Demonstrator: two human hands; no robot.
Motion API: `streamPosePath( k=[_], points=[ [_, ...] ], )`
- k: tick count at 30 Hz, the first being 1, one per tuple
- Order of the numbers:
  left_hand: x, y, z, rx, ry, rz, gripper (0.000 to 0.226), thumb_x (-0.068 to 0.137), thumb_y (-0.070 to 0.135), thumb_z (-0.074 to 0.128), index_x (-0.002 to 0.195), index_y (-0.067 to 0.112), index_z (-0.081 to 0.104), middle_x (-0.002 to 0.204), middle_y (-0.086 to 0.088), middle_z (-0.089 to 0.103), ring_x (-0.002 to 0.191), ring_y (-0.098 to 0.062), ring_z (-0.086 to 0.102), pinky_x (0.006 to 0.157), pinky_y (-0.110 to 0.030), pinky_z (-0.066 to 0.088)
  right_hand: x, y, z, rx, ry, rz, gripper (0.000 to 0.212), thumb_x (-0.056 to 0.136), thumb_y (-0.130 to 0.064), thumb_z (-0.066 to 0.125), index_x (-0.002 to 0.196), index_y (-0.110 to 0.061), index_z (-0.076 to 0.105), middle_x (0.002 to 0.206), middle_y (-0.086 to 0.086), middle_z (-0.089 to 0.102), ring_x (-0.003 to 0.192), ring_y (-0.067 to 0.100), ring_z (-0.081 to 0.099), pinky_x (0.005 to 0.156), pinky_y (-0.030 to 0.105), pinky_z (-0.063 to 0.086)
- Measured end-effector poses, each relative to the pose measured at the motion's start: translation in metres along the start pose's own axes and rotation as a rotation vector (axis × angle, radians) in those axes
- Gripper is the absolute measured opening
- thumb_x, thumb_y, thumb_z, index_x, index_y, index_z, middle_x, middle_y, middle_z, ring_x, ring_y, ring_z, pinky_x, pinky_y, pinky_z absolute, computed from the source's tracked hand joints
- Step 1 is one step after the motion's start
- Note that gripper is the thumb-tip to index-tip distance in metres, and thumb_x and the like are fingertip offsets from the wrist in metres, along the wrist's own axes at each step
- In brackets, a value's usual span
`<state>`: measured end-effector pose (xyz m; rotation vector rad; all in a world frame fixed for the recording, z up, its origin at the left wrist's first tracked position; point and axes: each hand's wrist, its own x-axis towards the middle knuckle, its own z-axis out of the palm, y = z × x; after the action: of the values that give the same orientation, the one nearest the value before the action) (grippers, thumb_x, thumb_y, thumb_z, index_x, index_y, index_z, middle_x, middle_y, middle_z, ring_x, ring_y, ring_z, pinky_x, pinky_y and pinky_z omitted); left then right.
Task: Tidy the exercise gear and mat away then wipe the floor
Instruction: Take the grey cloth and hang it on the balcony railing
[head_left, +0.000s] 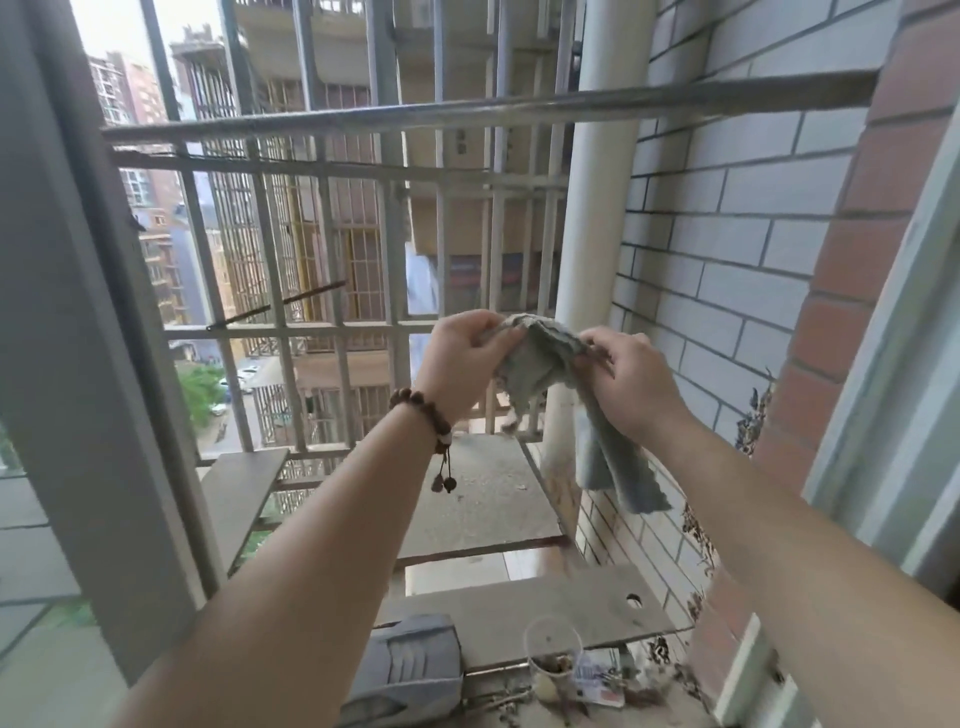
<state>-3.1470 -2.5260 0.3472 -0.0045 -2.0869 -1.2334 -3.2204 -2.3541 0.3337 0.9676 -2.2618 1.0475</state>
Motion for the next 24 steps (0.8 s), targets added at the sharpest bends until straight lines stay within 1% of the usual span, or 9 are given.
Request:
streamPosePath(
  k=[2,6,8,10,13,16,19,21,24],
  points=[
    [0.006,0.011,0.000,0.000,-0.021,-0.021,0.014,0.090,0.023,0.065,0.089,0.010,0.070,0.082,-0.008,0.069,0.079,-0.021,0.067,0.070,-0.031,0.060,0.003,-0.004,-0.002,0.052,0.019,-0.026,0.025,0.092,-0.033,0.057,0.116,-0.028,0.057,0.103,-0.002,0.059,0.102,0.019,0.051,0.083,0.033,0.042],
    [0.012,0.023,0.001,0.061,-0.130,-0.038,0.014,0.087,0.026,0.069,0.091,0.012,0.072,0.077,0.001,0.068,0.068,-0.005,0.062,0.061,-0.015,0.054,0.011,-0.021,-0.009,0.187,0.023,-0.108,0.046,0.085,-0.032,0.068,0.127,-0.028,0.050,0.107,-0.007,0.054,0.090,0.006,0.055,0.075,0.014,0.042],
    [0.014,0.025,0.000,0.107,-0.158,-0.032,0.015,0.086,0.023,0.069,0.096,0.012,0.071,0.084,-0.002,0.069,0.074,-0.009,0.064,0.066,-0.016,0.055,0.018,-0.026,-0.012,0.192,-0.014,-0.107,0.040,0.084,-0.030,0.069,0.123,-0.026,0.056,0.098,-0.008,0.058,0.082,0.002,0.058,0.070,0.012,0.045],
    [0.017,0.027,-0.004,0.134,-0.156,-0.006,0.016,0.084,0.020,0.072,0.098,0.011,0.071,0.087,-0.004,0.070,0.080,-0.015,0.065,0.074,-0.024,0.057,0.024,-0.029,-0.012,0.224,-0.061,-0.103,0.026,0.084,-0.023,0.070,0.110,-0.023,0.065,0.086,-0.007,0.063,0.072,0.005,0.060,0.066,0.017,0.052],
    [0.020,0.029,-0.010,0.142,-0.150,0.028,0.021,0.081,0.020,0.075,0.099,0.010,0.070,0.091,-0.003,0.070,0.087,-0.016,0.067,0.080,-0.030,0.057,0.029,-0.033,-0.012,0.414,-0.065,-0.047,0.008,0.086,-0.008,0.066,0.093,-0.012,0.069,0.076,0.010,0.068,0.058,0.011,0.061,0.057,0.025,0.056],
    [0.020,0.031,-0.012,0.114,-0.035,0.042,0.027,0.079,0.016,0.076,0.102,0.013,0.063,0.091,-0.001,0.065,0.083,-0.012,0.064,0.074,-0.024,0.055,0.034,-0.035,-0.013,0.515,0.011,0.016,0.005,0.090,-0.008,0.062,0.088,-0.004,0.065,0.067,0.008,0.063,0.051,0.006,0.059,0.052,0.023,0.054],
    [0.014,0.031,-0.012,0.195,0.257,0.225,0.018,0.079,0.018,0.076,0.092,0.014,0.065,0.083,0.004,0.064,0.074,-0.008,0.061,0.069,-0.016,0.051,0.040,-0.036,-0.013,0.591,0.094,0.080,0.008,0.091,-0.009,0.060,0.083,-0.007,0.061,0.065,0.003,0.059,0.051,0.004,0.059,0.049,0.020,0.051],
    [0.006,0.034,-0.006,0.217,0.249,0.281,0.010,0.083,0.020,0.072,0.082,0.012,0.069,0.072,0.006,0.065,0.066,-0.007,0.061,0.065,-0.015,0.050,0.043,-0.037,-0.012,0.639,0.118,0.118,0.010,0.092,-0.009,0.059,0.082,-0.009,0.061,0.072,0.008,0.060,0.057,0.009,0.062,0.050,0.022,0.052],
    [0.002,0.034,0.010,0.287,0.169,0.165,0.029,0.090,0.032,0.064,0.078,0.008,0.073,0.069,-0.004,0.068,0.065,-0.019,0.063,0.064,-0.024,0.054,0.045,-0.038,-0.011,0.657,0.118,0.136,0.012,0.092,-0.009,0.057,0.081,-0.012,0.063,0.081,0.014,0.064,0.072,0.020,0.063,0.065,0.034,0.058]
  ],
)
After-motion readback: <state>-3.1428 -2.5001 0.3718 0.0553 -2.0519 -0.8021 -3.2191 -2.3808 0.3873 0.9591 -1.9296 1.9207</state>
